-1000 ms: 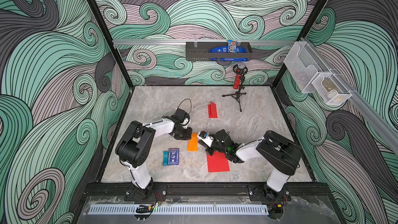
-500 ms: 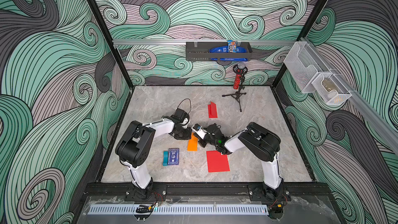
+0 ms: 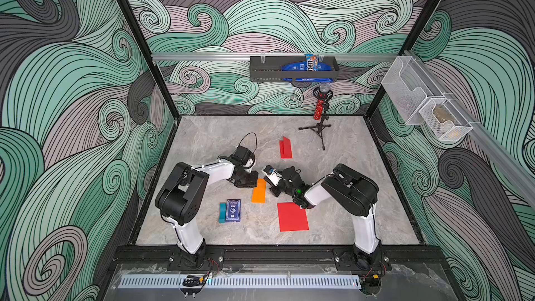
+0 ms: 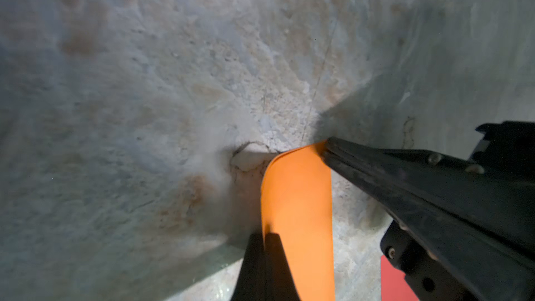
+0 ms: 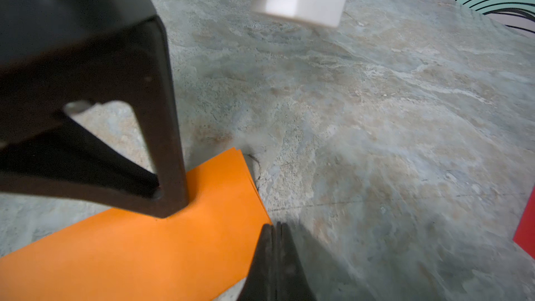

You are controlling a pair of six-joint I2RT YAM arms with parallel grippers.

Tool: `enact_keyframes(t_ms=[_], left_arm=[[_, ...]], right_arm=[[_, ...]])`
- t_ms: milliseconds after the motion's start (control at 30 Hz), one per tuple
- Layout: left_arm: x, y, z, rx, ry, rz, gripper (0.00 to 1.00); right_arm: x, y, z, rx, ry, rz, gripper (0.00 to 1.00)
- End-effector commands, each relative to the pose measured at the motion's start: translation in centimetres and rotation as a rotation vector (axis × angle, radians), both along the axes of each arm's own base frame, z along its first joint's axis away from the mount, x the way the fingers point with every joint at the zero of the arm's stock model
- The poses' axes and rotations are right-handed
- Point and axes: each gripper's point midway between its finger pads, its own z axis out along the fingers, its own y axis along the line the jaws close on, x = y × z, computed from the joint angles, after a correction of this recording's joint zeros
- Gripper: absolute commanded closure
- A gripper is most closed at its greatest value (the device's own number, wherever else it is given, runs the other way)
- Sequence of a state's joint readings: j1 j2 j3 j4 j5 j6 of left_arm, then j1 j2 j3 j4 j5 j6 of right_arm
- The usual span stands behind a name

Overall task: Fold the square paper along the opposite sides
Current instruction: Smooth out the paper at the center of the board.

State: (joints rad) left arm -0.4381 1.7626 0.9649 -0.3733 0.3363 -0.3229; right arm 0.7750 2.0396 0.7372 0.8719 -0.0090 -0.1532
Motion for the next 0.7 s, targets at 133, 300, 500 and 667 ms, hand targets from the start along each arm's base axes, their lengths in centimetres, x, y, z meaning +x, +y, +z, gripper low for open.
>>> enact_keyframes(t_ms=[133, 300, 500, 667], left_arm=[[-0.4, 1.0, 0.1, 0.037, 0.006, 0.018, 1.0], [-0.4, -0.7, 2.1, -0.08, -0.023, -0.013, 1.0], [-0.5, -1.3, 2.9, -0.172, -0.01, -0.011, 1.0], [-0.2, -0.6, 2.7, -0.175, -0.004, 0.015, 1.0]], right_arm=[[-0.7, -2.8, -1.1, -0.085, 0.049, -0.031, 1.0], [-3.5, -0.5, 5.0, 0.088, -0.004, 0.162, 0.98], [-7.5, 2.3, 6.0, 0.146, -0.003, 0.354, 0.97], [-8.4, 3.3, 3.4, 0.101, 0.048, 0.402, 0.97]])
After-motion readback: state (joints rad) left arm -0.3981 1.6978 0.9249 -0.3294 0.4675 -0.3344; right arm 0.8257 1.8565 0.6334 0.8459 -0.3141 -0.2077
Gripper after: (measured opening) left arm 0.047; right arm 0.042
